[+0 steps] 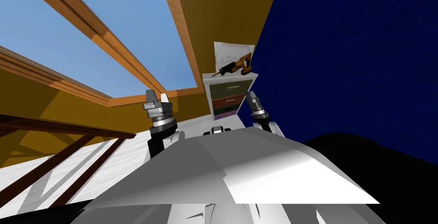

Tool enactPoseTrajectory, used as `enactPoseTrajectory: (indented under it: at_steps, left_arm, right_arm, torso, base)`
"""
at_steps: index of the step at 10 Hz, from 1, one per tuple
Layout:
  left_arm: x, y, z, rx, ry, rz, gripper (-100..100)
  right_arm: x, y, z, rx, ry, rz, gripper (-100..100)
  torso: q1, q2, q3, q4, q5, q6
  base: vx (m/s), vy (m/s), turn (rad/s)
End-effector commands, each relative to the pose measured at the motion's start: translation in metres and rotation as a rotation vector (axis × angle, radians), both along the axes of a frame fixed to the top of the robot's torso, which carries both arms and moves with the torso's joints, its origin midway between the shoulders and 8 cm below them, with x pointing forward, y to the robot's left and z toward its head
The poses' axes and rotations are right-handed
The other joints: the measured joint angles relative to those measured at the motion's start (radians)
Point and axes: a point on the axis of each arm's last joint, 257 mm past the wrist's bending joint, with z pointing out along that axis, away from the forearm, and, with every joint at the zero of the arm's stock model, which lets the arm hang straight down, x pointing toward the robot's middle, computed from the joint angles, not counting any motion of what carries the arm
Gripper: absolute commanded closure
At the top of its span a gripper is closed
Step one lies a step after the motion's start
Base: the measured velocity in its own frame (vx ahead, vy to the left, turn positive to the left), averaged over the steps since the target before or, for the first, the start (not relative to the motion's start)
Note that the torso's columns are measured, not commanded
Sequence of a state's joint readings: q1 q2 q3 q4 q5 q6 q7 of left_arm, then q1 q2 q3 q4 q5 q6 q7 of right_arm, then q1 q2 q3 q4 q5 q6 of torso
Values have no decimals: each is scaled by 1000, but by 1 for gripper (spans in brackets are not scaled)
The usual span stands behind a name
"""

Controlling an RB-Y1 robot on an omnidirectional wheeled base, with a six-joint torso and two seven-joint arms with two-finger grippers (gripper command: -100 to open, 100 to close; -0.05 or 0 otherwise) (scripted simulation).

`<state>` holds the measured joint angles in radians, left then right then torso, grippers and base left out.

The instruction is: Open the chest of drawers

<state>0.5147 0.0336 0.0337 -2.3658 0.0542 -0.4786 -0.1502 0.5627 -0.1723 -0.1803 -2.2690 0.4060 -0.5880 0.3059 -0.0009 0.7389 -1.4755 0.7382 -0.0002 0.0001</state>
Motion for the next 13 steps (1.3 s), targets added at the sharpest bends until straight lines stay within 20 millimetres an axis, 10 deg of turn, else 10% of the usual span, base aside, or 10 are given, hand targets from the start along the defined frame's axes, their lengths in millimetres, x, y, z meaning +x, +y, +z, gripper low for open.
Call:
enactPoseTrajectory:
  at_steps: [1, 13]
  left_arm:
    - [0, 0, 0, 0, 0, 0, 0]
    - [0, 0, 0, 0, 0, 0, 0]
  right_arm:
    - [5, -10, -12, -146, 17, -101, -100]
    - [16, -55, -52, -632, 80, -411, -100]
  torso:
    - [1, -1, 0, 0, 0, 0]
    - [1, -1, 0, 0, 0, 0]
  base:
    - [75, 59, 82]
    - [46, 48, 43]
